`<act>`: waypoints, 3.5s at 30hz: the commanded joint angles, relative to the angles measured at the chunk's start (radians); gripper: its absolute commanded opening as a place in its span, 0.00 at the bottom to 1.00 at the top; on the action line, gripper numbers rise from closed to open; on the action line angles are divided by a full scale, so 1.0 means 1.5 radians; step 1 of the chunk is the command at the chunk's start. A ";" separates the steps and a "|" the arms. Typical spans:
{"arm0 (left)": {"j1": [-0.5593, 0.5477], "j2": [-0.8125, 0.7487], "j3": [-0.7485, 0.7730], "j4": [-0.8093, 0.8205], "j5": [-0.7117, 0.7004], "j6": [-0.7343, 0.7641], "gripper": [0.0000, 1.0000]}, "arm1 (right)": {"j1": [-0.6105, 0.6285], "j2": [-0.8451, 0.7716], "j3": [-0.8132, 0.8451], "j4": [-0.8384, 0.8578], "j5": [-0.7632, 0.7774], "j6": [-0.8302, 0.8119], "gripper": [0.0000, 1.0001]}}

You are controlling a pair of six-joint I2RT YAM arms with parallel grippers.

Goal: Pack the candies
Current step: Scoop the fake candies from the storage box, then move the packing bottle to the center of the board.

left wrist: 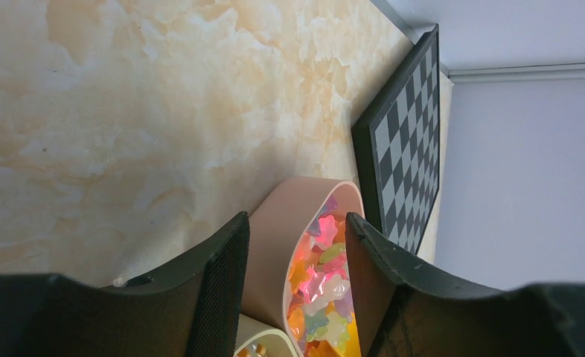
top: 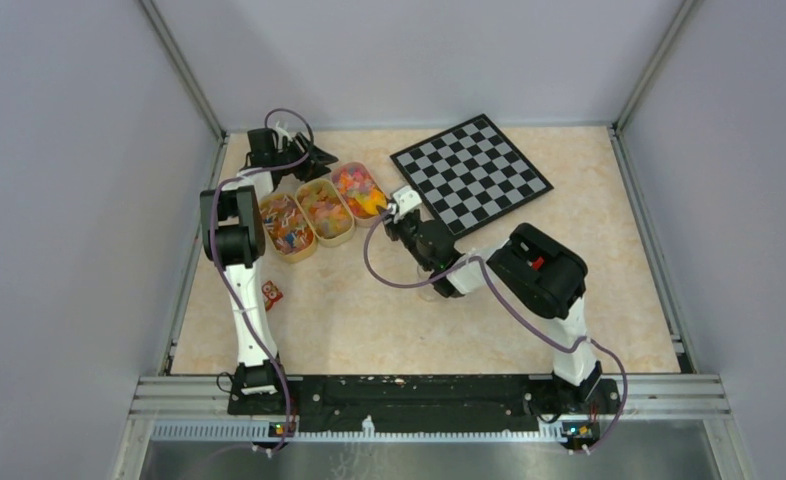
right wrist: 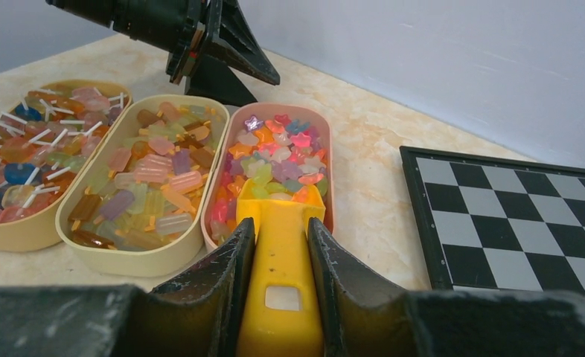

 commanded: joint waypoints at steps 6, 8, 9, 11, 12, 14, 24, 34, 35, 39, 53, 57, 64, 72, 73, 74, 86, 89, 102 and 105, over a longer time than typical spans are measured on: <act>-0.003 -0.030 0.000 0.011 0.008 0.013 0.57 | -0.014 -0.001 -0.014 0.112 -0.005 0.021 0.00; -0.003 -0.032 0.003 0.003 0.005 0.020 0.57 | -0.015 -0.003 -0.018 0.126 -0.009 0.024 0.00; -0.003 -0.032 0.003 0.001 0.003 0.023 0.58 | -0.015 -0.004 -0.020 0.135 -0.011 0.025 0.00; -0.002 -0.032 0.006 -0.003 0.004 0.028 0.58 | -0.016 -0.007 -0.024 0.148 -0.018 0.027 0.00; 0.000 -0.032 0.011 -0.010 0.003 0.033 0.58 | -0.017 -0.009 -0.028 0.157 -0.022 0.028 0.00; 0.004 -0.034 0.023 -0.027 0.001 0.044 0.59 | -0.018 -0.013 -0.038 0.180 -0.030 0.030 0.00; 0.013 -0.098 0.040 -0.057 -0.004 0.056 0.65 | -0.026 -0.025 -0.104 0.318 -0.065 0.040 0.00; 0.013 -0.157 0.056 -0.140 -0.028 0.079 0.74 | -0.026 -0.038 -0.113 0.333 -0.118 0.030 0.00; 0.013 -0.162 0.058 -0.157 -0.036 0.083 0.75 | -0.026 -0.041 -0.109 0.325 -0.124 0.028 0.00; 0.013 -0.181 0.083 -0.245 -0.062 0.107 0.74 | -0.026 -0.059 -0.095 0.308 -0.142 0.021 0.00; 0.013 -0.354 0.007 -0.332 -0.027 0.120 0.73 | -0.024 -0.137 -0.130 0.370 -0.231 -0.066 0.00; 0.014 -0.415 -0.071 -0.287 0.038 0.079 0.73 | -0.011 -0.175 -0.163 0.372 -0.255 -0.117 0.00; 0.013 -0.478 -0.134 -0.258 0.069 0.059 0.74 | -0.003 -0.238 -0.193 0.372 -0.244 -0.129 0.00; 0.013 -0.533 -0.150 -0.283 0.057 0.074 0.72 | -0.003 -0.371 -0.284 0.372 -0.230 -0.153 0.00; 0.012 -0.542 -0.154 -0.285 0.055 0.077 0.72 | -0.003 -0.388 -0.301 0.372 -0.225 -0.155 0.00; 0.012 -0.550 -0.158 -0.289 0.049 0.081 0.72 | -0.003 -0.406 -0.317 0.372 -0.220 -0.159 0.00; -0.100 -0.625 -0.213 -0.332 -0.029 0.136 0.70 | -0.002 -0.673 -0.489 0.253 -0.205 -0.168 0.00; -0.151 -0.639 -0.227 -0.353 -0.067 0.155 0.69 | -0.002 -0.777 -0.523 0.150 -0.213 -0.174 0.00; -0.375 -0.853 -0.588 -0.007 -0.162 0.230 0.72 | -0.001 -1.120 -0.542 -0.252 -0.153 -0.141 0.00; -0.439 -0.934 -0.754 0.185 -0.186 0.289 0.80 | -0.001 -1.142 -0.535 -0.277 -0.141 -0.130 0.00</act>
